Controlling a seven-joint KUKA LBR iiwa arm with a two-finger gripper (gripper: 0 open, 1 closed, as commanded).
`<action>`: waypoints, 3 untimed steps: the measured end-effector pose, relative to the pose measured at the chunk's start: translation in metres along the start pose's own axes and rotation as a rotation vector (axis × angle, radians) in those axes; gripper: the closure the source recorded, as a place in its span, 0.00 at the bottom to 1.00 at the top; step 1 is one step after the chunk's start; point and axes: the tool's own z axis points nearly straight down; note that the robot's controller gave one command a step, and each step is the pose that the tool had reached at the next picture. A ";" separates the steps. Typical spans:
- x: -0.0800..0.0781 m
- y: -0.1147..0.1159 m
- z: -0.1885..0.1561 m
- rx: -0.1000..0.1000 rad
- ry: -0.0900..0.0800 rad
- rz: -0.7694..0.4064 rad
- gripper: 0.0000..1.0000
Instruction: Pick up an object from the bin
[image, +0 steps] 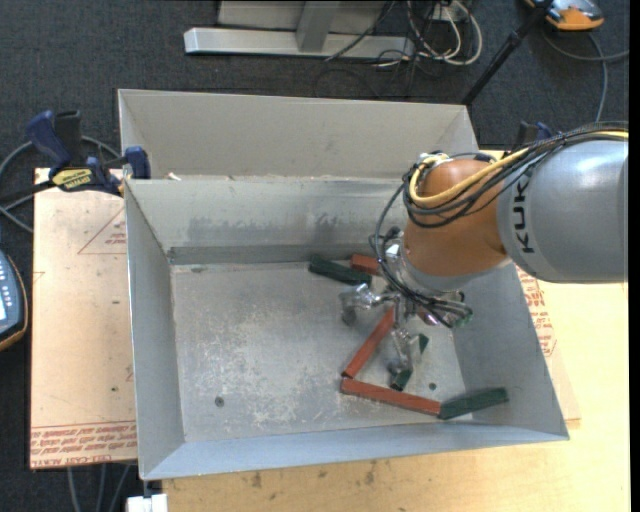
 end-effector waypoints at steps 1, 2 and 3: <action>0.000 -0.001 -0.001 0.001 -0.001 0.000 1.00; -0.002 -0.001 -0.024 0.002 -0.002 0.003 1.00; -0.003 -0.001 -0.042 0.002 -0.002 0.006 1.00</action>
Offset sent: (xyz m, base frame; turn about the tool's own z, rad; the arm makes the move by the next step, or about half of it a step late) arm 0.0000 0.0000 0.0000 0.0000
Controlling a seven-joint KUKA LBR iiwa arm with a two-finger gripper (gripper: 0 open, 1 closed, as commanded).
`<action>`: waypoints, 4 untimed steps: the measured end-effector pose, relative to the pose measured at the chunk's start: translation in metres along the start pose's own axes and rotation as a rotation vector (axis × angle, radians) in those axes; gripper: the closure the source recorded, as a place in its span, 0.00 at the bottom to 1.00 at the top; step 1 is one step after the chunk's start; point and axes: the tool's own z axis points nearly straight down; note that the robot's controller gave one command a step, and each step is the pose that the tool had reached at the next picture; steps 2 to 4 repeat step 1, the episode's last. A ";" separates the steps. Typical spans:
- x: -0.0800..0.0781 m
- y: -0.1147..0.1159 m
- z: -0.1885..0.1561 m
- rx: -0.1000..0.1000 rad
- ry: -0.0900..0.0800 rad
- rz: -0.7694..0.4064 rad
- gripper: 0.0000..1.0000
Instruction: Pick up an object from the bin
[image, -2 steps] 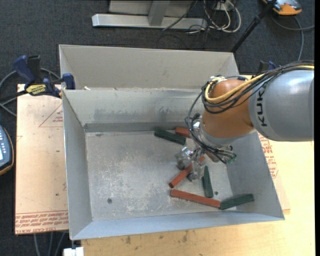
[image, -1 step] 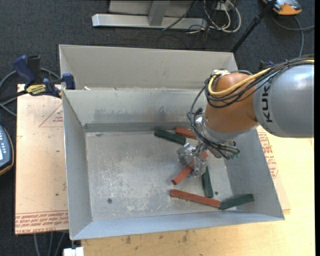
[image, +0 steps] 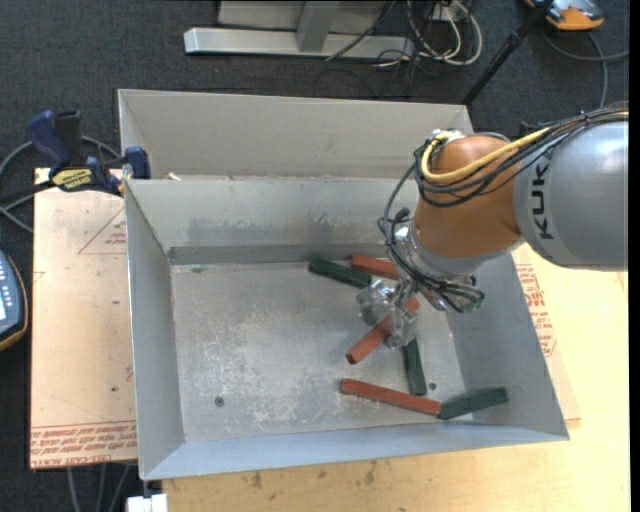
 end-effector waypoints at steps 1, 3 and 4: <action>-0.002 0.000 -0.040 0.002 -0.002 0.002 1.00; -0.002 0.000 -0.040 0.002 -0.002 0.002 1.00; -0.002 0.000 -0.040 0.002 -0.002 0.002 1.00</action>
Offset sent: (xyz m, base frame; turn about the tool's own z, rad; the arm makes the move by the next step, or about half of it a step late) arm 0.0001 -0.0001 0.0373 0.0000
